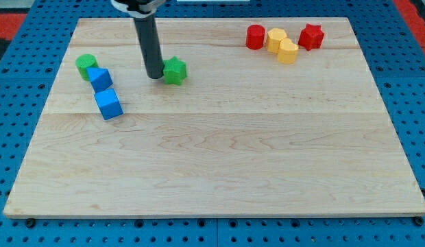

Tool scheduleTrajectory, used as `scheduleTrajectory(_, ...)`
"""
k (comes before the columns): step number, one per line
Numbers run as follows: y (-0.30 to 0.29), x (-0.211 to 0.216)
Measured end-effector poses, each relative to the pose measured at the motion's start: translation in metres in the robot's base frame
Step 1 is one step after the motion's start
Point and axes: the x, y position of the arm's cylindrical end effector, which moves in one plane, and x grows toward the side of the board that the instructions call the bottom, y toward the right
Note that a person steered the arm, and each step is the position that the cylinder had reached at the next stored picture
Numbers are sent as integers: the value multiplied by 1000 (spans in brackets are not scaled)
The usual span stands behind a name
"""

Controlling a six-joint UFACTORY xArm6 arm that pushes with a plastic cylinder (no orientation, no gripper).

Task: Move blue cube towards the top

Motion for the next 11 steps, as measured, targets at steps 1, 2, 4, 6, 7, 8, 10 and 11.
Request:
scheduleTrajectory(1,-18,32)
scheduleTrajectory(2,-19,75)
scheduleTrajectory(4,-75,107)
scheduleTrajectory(6,-101,53)
scheduleTrajectory(7,-83,36)
scheduleTrajectory(8,-58,26)
scheduleTrajectory(10,-24,-17)
scheduleTrajectory(11,-48,-12)
